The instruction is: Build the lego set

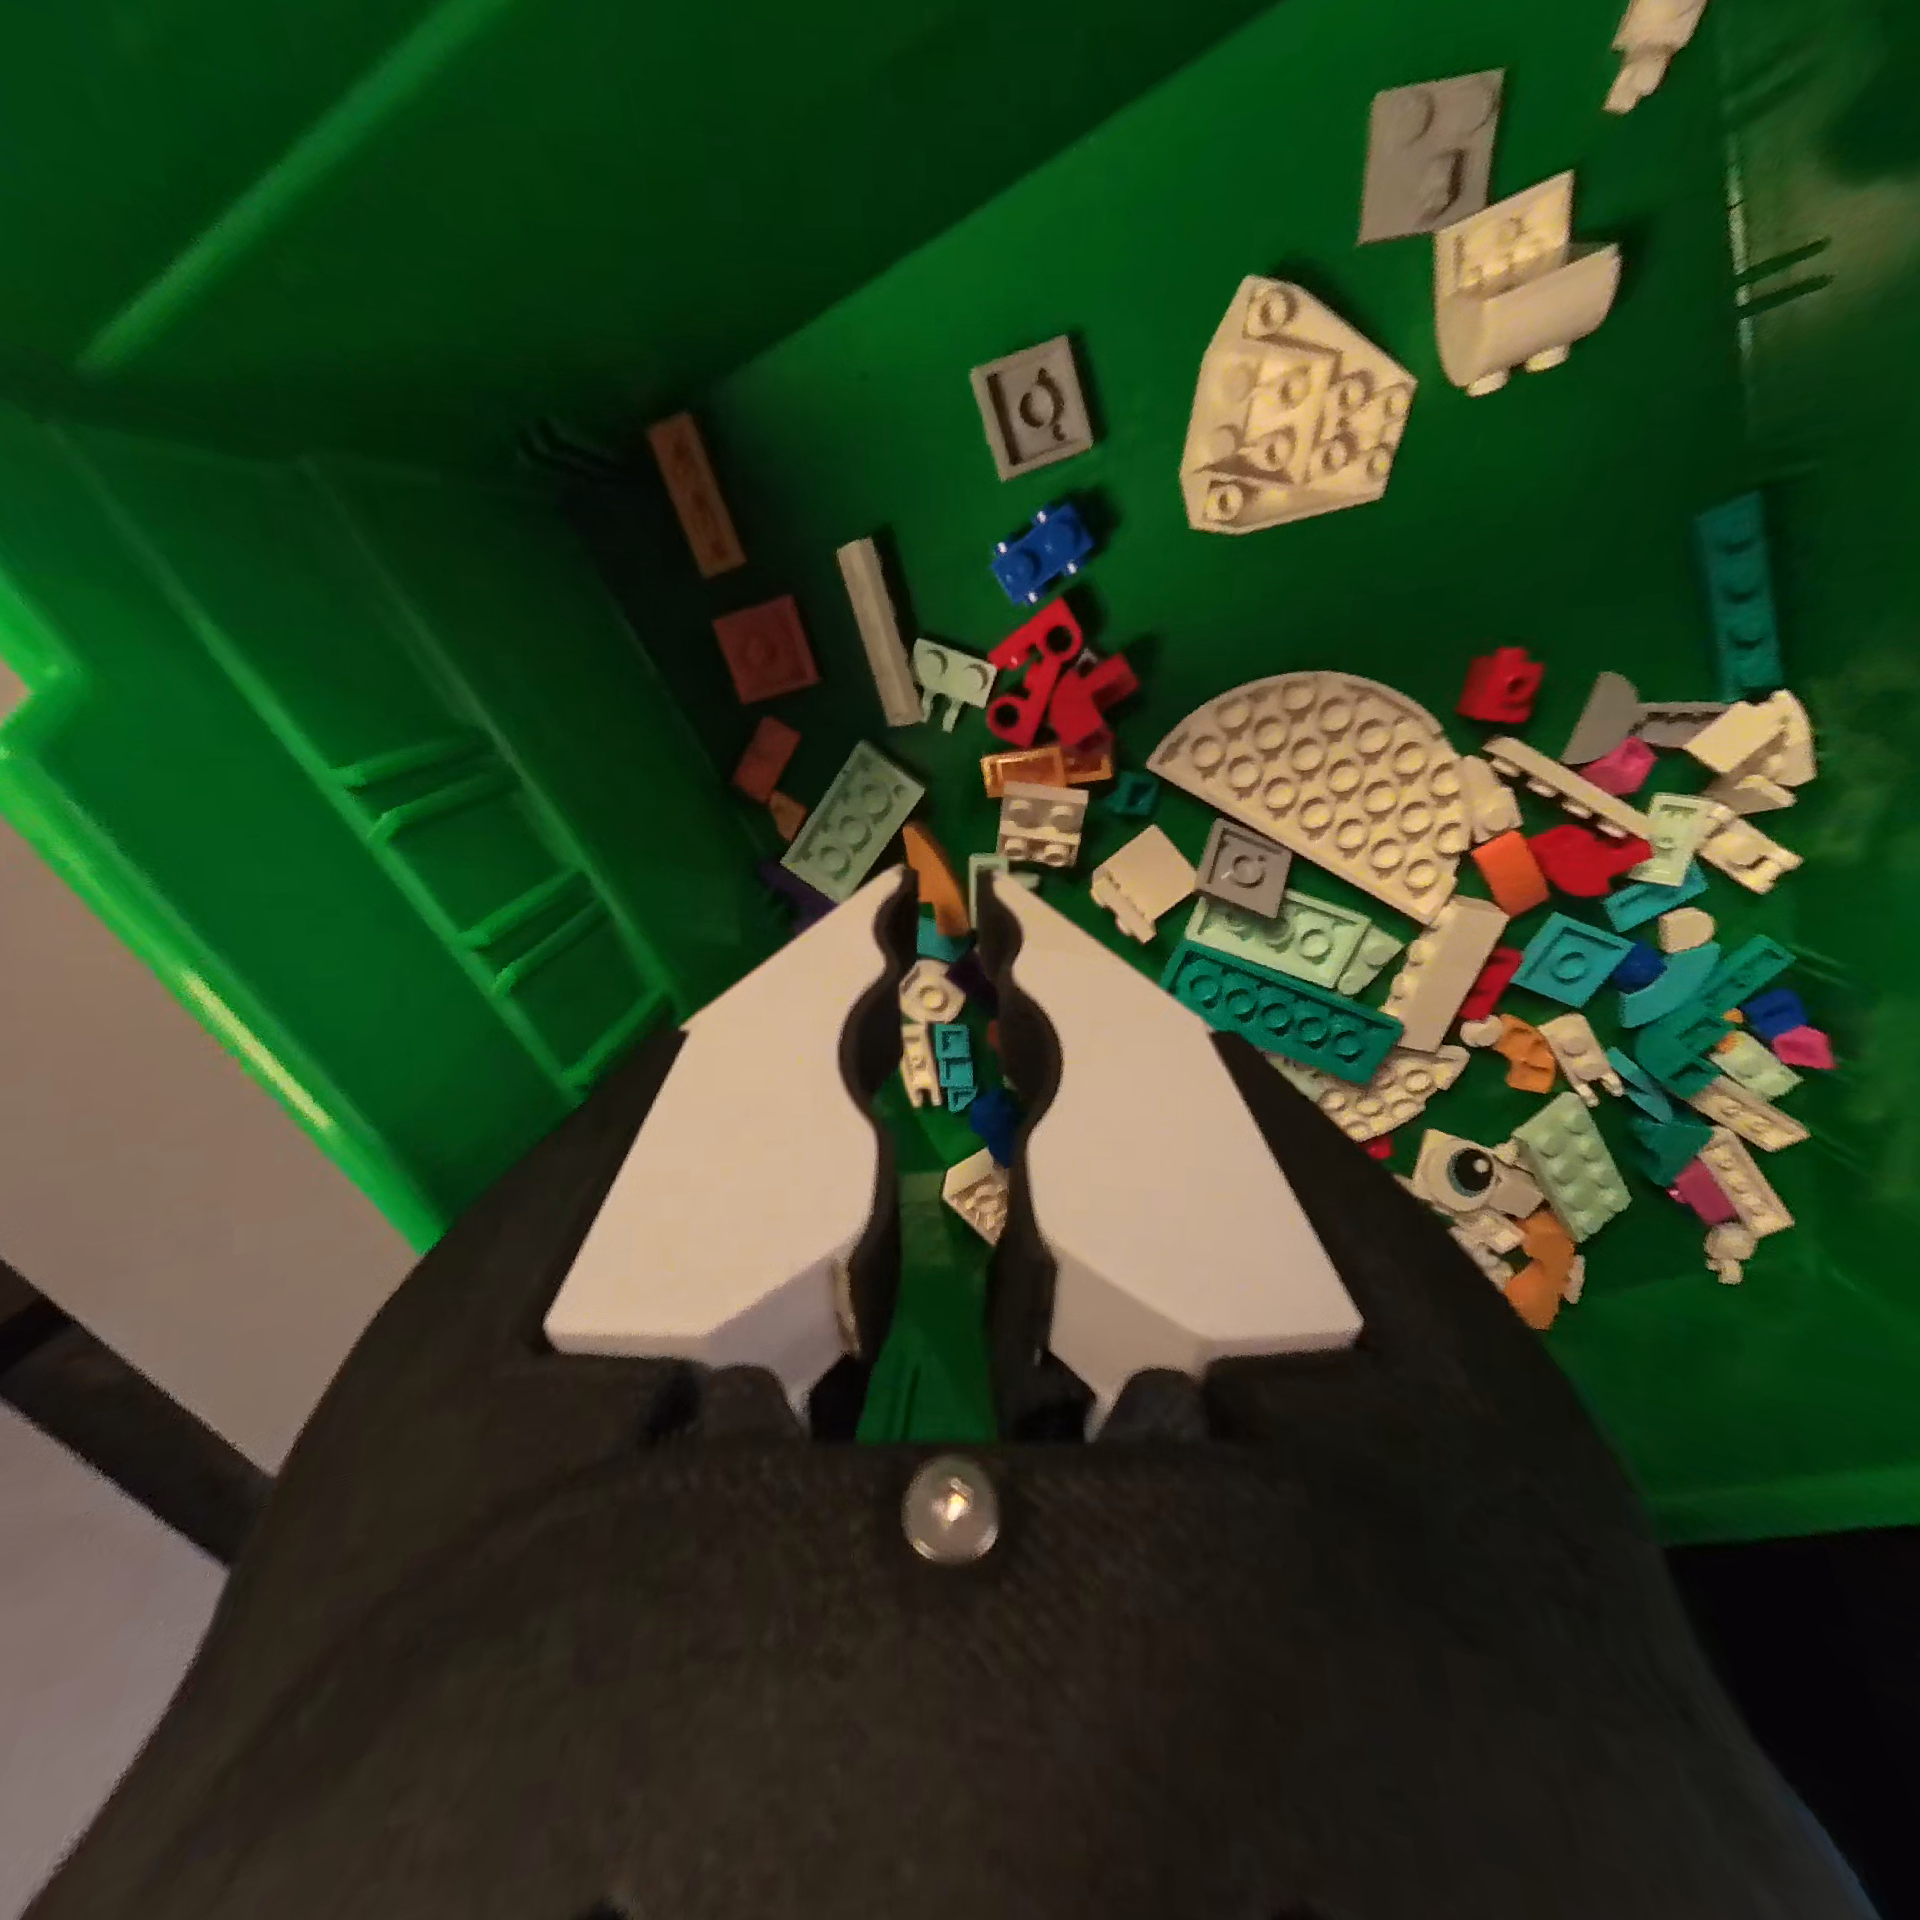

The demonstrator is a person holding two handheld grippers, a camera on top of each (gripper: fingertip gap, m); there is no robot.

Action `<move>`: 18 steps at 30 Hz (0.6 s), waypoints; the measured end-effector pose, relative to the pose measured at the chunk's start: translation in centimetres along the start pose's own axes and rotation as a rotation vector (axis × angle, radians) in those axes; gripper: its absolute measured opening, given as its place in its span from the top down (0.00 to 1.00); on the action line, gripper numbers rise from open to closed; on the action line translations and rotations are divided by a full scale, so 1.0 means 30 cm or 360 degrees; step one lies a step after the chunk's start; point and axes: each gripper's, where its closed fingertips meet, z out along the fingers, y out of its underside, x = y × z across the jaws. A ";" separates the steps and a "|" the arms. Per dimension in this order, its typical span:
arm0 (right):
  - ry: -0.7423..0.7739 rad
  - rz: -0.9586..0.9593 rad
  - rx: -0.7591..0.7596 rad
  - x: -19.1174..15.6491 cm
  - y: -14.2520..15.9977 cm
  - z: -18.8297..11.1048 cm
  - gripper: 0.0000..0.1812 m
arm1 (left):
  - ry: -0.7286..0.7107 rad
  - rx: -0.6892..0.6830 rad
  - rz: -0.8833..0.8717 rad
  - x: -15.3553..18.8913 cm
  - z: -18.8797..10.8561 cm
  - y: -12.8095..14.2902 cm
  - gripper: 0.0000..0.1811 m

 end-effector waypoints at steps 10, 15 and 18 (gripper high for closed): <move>-0.0033 -0.0004 0.0019 -0.016 -0.010 -0.002 0.93 | -0.0099 -0.0040 -0.0076 -0.018 0.029 0.002 0.87; -0.0033 -0.0008 0.0028 -0.016 -0.015 -0.004 0.93 | -0.0073 -0.0027 -0.0123 -0.027 0.044 -0.005 0.87; -0.0033 -0.0007 0.0033 -0.016 -0.018 -0.005 0.93 | 0.0016 -0.0049 -0.0127 -0.008 0.047 0.004 0.96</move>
